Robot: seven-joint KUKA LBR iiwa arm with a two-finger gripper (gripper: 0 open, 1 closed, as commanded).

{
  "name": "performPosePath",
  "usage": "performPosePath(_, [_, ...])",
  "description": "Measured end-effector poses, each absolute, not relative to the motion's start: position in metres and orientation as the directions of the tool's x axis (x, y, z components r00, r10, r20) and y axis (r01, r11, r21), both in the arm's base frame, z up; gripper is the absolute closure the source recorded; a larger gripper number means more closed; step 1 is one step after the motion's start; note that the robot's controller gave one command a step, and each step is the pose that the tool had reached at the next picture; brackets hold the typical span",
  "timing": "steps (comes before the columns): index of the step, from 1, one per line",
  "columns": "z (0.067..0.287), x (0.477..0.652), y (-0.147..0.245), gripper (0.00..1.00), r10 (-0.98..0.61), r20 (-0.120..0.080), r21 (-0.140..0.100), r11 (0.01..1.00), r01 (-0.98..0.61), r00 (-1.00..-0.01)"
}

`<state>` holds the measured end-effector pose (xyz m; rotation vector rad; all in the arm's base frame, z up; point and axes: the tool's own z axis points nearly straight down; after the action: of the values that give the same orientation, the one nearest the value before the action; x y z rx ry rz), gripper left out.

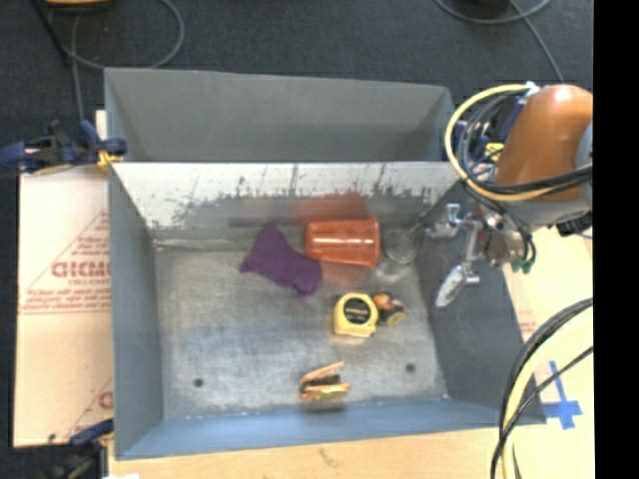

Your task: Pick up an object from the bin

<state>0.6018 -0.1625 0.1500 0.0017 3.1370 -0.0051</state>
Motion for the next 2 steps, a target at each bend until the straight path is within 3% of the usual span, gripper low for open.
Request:
performPosePath(1, [0.126, 0.628, -0.111, 0.0, 0.071, -0.01, -0.001, 0.997, 0.071, -0.997])
performPosePath(2, [0.102, 0.617, -0.086, 0.0, 0.099, -0.01, 0.002, 0.995, 0.099, -0.995])
